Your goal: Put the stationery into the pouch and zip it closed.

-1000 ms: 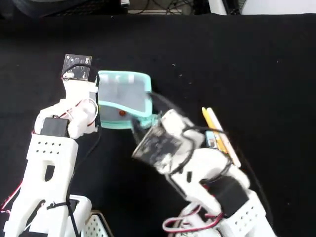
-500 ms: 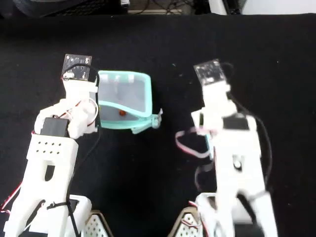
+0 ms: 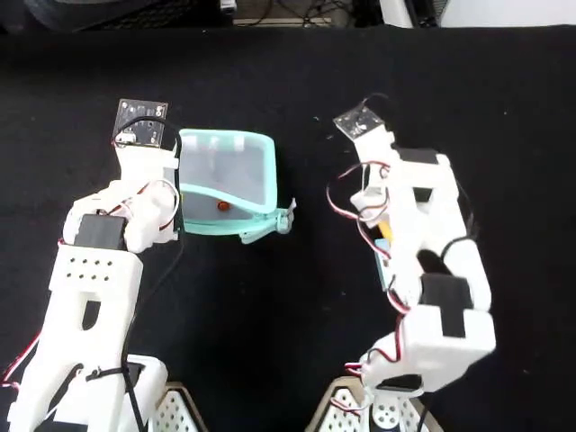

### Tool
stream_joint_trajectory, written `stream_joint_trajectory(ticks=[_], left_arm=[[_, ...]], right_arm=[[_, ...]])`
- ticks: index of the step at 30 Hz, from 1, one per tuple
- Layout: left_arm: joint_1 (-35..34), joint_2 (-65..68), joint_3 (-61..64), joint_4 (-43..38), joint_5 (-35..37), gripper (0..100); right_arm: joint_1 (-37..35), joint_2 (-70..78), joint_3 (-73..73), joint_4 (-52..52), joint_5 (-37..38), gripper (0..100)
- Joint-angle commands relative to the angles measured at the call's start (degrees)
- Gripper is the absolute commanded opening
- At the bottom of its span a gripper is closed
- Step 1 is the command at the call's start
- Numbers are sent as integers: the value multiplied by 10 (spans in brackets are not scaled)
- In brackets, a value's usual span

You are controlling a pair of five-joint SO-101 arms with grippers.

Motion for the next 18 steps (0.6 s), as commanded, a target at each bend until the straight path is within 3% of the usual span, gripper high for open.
stream_joint_trajectory(ticks=[1,10,18], left_arm=[[-7,8,5,0,0,30],[-7,8,4,0,0,30],[-7,8,4,0,0,30]], right_arm=[[5,23,-45,2,22,134],[4,112,-96,3,29,131],[4,126,-157,81,39,131]])
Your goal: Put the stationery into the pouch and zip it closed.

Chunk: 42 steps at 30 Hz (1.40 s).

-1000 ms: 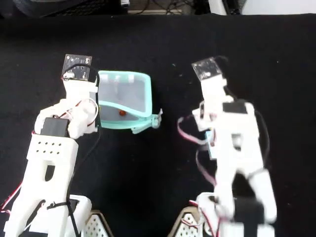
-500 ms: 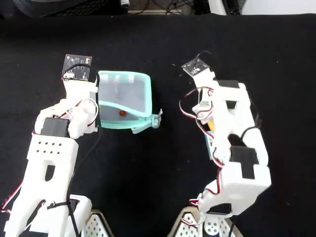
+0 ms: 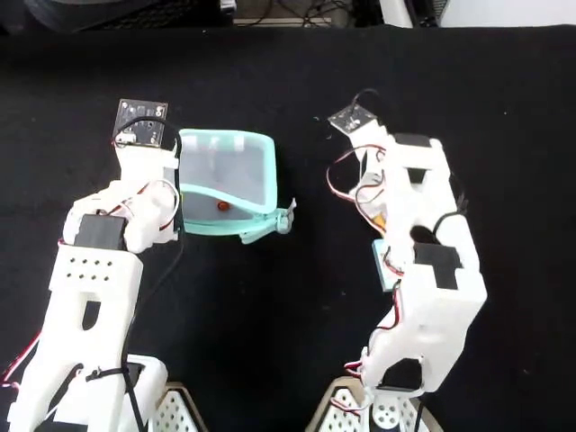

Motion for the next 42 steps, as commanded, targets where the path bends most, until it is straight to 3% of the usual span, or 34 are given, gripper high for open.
stream_joint_trajectory(ticks=[1,14,20,27,42], left_arm=[[-7,8,4,0,0,30],[-7,8,4,0,0,30],[-7,8,4,0,0,30],[-7,8,4,0,0,30],[-7,8,5,0,0,30]], right_arm=[[4,-9,-23,24,25,131],[-18,-57,-22,32,35,134],[-64,-82,-26,26,-14,134],[-61,-116,2,47,-11,132],[-13,-53,36,42,103,133]])
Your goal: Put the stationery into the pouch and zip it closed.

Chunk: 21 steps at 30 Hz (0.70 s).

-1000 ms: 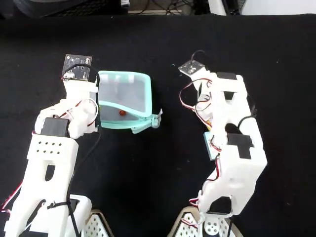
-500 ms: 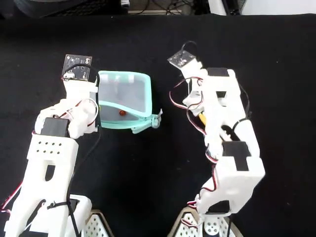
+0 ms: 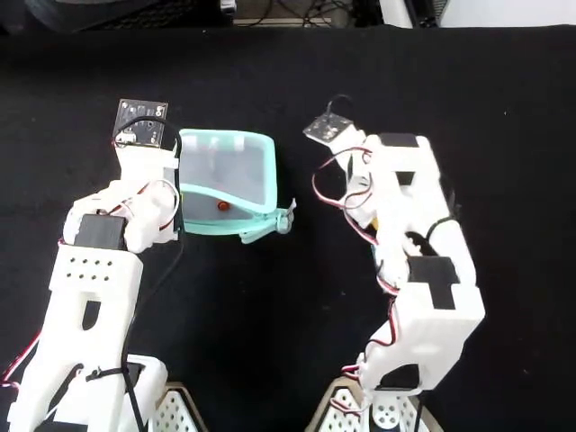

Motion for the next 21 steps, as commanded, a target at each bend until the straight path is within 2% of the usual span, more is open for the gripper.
stream_joint_trajectory(ticks=[1,14,16,17,21], left_arm=[[-7,8,5,0,0,30],[-7,8,5,0,0,30],[-7,8,4,0,0,30],[-7,8,4,0,0,30],[-7,8,4,0,0,30]], right_arm=[[25,9,-6,4,31,133],[52,79,-50,-24,40,129],[52,83,-57,-23,39,79],[52,83,-58,-24,37,20],[47,73,-56,-23,35,14]])
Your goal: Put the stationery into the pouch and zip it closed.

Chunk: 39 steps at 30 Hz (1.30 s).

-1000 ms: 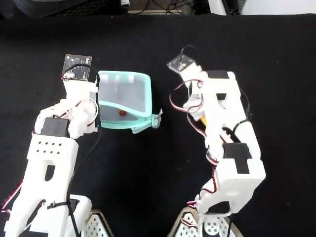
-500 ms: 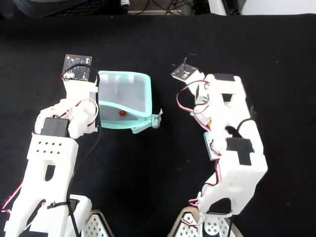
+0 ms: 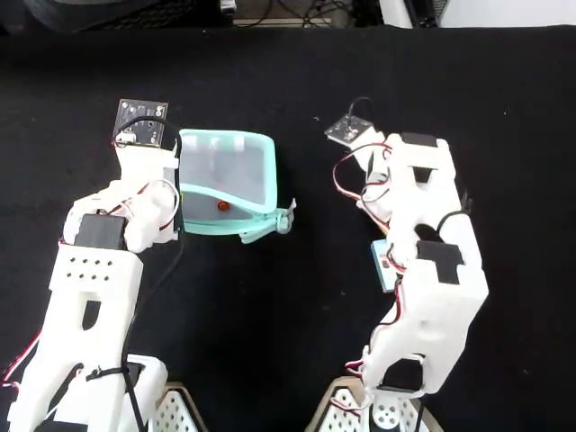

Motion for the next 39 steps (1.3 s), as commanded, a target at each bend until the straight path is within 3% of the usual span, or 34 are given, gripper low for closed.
stream_joint_trajectory(ticks=[1,7,13,18,22,25,33,39], left_arm=[[-7,8,4,0,0,30],[-5,8,4,0,0,30],[-6,8,5,0,0,30],[-6,8,5,0,0,30],[-6,8,6,0,0,30],[-7,8,7,0,0,30],[-7,8,6,0,0,30],[-7,8,5,0,0,30]], right_arm=[[-1,-20,2,3,1,12],[-37,-169,58,49,-4,12],[-79,-385,116,64,-97,12],[-149,-448,136,117,-200,12],[-176,-422,138,118,-305,12],[-176,-368,134,116,-338,12],[-177,-188,132,33,-344,12],[-174,-102,86,38,-340,34]])
